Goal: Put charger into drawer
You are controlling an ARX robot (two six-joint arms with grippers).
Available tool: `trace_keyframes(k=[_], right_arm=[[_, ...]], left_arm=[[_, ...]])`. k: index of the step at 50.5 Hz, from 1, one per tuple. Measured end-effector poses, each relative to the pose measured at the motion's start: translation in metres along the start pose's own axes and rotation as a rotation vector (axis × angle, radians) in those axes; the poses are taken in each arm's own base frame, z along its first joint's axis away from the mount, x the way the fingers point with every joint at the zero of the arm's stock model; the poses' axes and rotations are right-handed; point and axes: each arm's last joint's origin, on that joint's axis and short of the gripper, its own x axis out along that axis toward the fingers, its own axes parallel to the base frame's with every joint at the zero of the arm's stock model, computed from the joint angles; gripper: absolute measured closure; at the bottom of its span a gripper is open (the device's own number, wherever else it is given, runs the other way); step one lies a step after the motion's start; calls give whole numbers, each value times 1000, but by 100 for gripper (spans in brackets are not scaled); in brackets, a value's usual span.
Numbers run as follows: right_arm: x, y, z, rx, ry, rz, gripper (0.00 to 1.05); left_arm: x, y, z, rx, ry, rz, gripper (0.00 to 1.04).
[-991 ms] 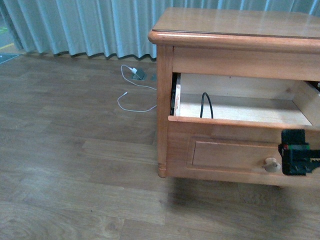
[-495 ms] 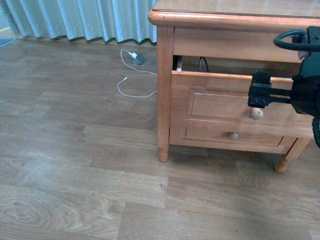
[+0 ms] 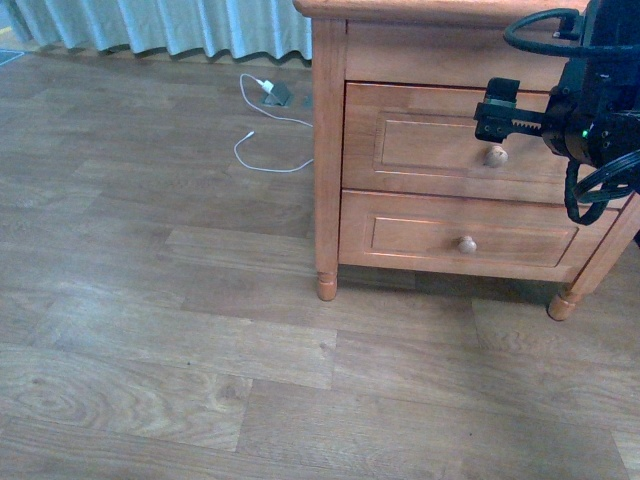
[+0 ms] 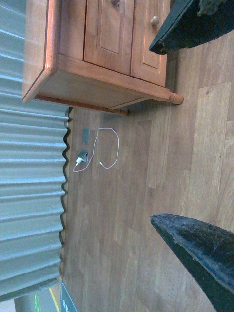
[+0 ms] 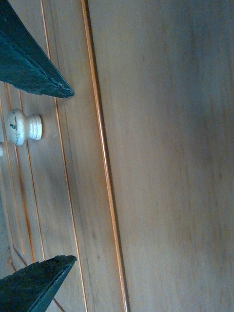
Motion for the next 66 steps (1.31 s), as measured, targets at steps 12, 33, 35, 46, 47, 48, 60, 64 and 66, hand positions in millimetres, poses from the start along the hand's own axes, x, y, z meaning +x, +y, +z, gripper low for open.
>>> trace_keyframes(k=[12, 33, 35, 46, 47, 48, 60, 64, 66], right_arm=[[2, 0, -1, 8, -17, -23, 8], [-27, -12, 11, 17, 22, 59, 8], [-34, -14, 16, 15, 22, 66, 8], [-108, -28, 30, -43, 84, 146, 8], [-112, -29, 31, -46, 87, 149, 8], [-120, -31, 31, -52, 96, 156, 8], [-209, -54, 38, -71, 130, 180, 8], [-241, -61, 35, -68, 132, 186, 8], [-256, -64, 33, -60, 131, 185, 8]], left_arm=[[0, 0, 0, 0, 0, 0, 6], [0, 0, 0, 0, 0, 0, 6], [0, 0, 0, 0, 0, 0, 6], [0, 0, 0, 0, 0, 0, 6], [0, 0, 0, 0, 0, 0, 6], [0, 0, 0, 0, 0, 0, 6], [0, 0, 0, 0, 0, 0, 6], [0, 0, 0, 0, 0, 0, 6], [0, 0, 0, 0, 0, 0, 6]])
